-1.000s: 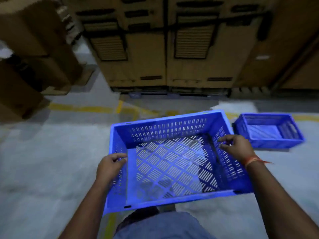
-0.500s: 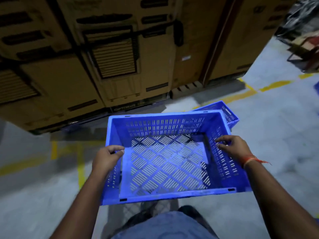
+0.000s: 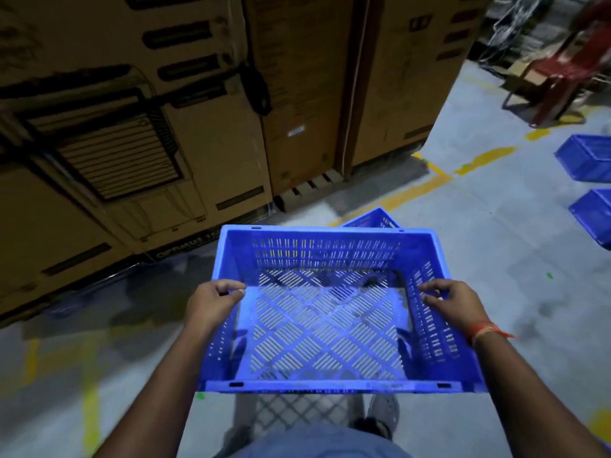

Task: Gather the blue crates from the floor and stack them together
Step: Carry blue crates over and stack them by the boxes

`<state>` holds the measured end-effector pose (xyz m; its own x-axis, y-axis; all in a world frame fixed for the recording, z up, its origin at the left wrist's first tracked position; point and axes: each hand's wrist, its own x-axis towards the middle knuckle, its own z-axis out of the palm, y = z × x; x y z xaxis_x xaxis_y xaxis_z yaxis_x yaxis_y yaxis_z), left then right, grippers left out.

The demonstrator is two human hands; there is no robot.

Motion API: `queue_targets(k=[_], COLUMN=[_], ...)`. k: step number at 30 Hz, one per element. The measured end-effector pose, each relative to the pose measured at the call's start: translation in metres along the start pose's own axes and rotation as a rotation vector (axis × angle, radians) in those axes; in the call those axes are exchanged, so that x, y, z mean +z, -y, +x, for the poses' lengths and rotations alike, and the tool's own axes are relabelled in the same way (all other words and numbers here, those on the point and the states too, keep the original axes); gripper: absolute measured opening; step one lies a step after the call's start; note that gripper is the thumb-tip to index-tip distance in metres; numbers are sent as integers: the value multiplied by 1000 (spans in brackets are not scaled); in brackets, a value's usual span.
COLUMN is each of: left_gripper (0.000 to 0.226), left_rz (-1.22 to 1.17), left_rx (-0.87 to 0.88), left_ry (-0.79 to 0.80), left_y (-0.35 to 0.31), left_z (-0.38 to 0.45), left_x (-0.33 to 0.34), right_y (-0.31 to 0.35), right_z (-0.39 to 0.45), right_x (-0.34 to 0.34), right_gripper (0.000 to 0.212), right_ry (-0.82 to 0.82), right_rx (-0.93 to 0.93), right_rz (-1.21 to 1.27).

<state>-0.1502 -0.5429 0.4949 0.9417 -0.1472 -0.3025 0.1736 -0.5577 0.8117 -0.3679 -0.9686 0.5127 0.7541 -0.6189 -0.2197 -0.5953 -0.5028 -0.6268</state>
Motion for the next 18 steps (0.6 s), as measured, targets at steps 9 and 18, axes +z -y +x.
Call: queue_targets(k=[9,18], left_gripper=[14,10], left_rz=[-61,-74], left_rx=[-37,-126], left_ry=[-31,-108], left_y=[-101,-139], left_z=[19,82], left_x=[145,244], right_y=[-66,-96], right_z=[131,293], right_x=[-115,-145], right_gripper=[14,16], right_ry=[7,148], right_rx=[-45,-66], right_rz=[-24,-96])
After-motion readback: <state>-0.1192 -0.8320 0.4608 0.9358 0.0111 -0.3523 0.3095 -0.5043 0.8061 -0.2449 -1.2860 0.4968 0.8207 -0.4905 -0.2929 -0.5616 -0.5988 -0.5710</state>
